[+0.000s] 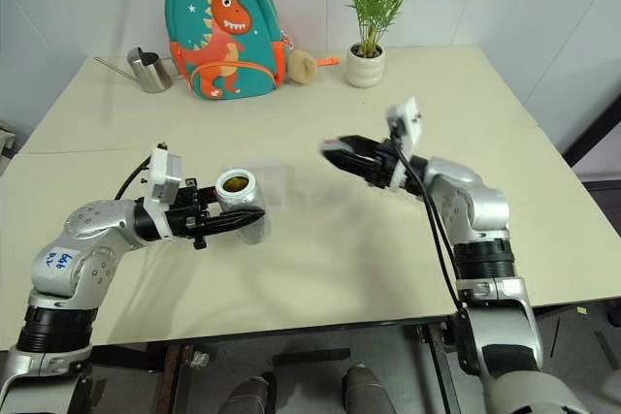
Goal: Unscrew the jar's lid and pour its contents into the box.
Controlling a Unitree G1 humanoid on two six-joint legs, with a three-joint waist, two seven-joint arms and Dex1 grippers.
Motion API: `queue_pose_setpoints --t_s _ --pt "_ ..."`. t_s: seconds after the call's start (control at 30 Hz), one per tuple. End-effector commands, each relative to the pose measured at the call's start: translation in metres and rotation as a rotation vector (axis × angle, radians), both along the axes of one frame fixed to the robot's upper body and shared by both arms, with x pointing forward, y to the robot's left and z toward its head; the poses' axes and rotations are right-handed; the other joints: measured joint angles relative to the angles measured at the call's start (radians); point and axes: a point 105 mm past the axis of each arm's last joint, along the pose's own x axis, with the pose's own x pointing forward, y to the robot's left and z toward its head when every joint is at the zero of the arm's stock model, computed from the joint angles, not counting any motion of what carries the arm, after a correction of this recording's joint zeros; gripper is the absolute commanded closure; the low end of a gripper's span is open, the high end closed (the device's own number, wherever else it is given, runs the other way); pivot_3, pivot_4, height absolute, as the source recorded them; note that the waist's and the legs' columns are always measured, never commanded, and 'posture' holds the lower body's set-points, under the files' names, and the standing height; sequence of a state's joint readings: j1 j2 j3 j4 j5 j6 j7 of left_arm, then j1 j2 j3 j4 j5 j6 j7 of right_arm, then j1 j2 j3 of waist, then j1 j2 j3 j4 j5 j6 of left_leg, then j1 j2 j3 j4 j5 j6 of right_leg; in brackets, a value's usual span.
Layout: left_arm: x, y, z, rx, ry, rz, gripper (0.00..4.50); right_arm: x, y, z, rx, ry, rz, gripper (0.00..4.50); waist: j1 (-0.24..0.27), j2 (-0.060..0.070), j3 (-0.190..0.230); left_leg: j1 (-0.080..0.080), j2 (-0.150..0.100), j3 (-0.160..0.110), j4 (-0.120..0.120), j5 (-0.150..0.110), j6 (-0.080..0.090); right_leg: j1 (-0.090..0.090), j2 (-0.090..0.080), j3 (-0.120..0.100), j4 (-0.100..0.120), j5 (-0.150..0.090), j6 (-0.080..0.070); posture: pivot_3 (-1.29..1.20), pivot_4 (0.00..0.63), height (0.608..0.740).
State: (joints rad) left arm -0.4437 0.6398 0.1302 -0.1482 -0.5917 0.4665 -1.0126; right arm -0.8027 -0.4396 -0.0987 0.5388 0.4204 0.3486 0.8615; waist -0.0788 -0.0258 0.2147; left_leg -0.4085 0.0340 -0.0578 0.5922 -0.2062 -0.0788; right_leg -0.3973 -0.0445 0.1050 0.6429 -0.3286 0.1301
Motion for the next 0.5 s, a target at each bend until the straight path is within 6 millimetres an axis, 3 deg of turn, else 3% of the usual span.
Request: queue_pose_setpoints --t_s 0.03,0.13,0.23,0.3,0.43,0.5 --pt "-0.004 0.003 0.011 -0.011 -0.042 0.002 2.58 0.012 -0.04 -0.021 -0.058 -0.044 -0.203 1.98 -0.002 0.0 0.0 0.0 0.0 0.0 0.0 0.0 0.0 0.0 0.0 0.0 0.0 0.0 0.0 0.0 0.15 0.74" --pt "-0.003 0.004 0.012 -0.014 -0.044 0.007 2.58 0.012 -0.053 -0.037 -0.1 -0.055 -0.263 1.98 -0.01 0.0 0.0 0.001 0.0 0.002 0.0 0.0 0.0 0.0 0.0 0.002 0.0 0.0 0.0 0.0 0.15 0.74" --pt "-0.003 0.005 0.013 -0.013 -0.044 0.01 2.58 0.008 -0.054 -0.049 -0.15 -0.06 -0.248 1.98 -0.013 0.0 0.0 0.002 0.0 0.003 0.0 0.0 0.0 0.0 0.001 0.004 0.001 0.0 0.001 0.0 0.15 0.74" --pt "-0.002 0.005 0.013 -0.013 -0.045 0.011 2.58 0.003 -0.049 -0.053 -0.17 -0.074 -0.207 1.25 -0.009 0.0 0.0 0.002 0.0 0.003 0.0 0.0 0.0 0.0 0.001 0.004 0.002 0.0 0.001 0.0 0.15 0.74" --pt "-0.001 0.006 0.015 -0.012 -0.048 0.011 2.58 -0.003 -0.04 -0.037 -0.127 -0.135 -0.14 0.02 -0.006 0.0 0.0 0.002 0.0 0.003 0.001 0.0 0.0 0.001 0.001 0.005 0.001 0.001 0.002 0.0 0.15 0.74" --pt "0.0 0.006 0.016 -0.011 -0.05 0.01 2.58 -0.003 -0.039 -0.023 -0.111 -0.174 -0.133 0.02 -0.006 0.0 0.0 0.002 0.0 0.003 0.002 0.0 0.0 0.001 0.001 0.006 0.001 0.002 0.003 0.0 0.15 0.74"
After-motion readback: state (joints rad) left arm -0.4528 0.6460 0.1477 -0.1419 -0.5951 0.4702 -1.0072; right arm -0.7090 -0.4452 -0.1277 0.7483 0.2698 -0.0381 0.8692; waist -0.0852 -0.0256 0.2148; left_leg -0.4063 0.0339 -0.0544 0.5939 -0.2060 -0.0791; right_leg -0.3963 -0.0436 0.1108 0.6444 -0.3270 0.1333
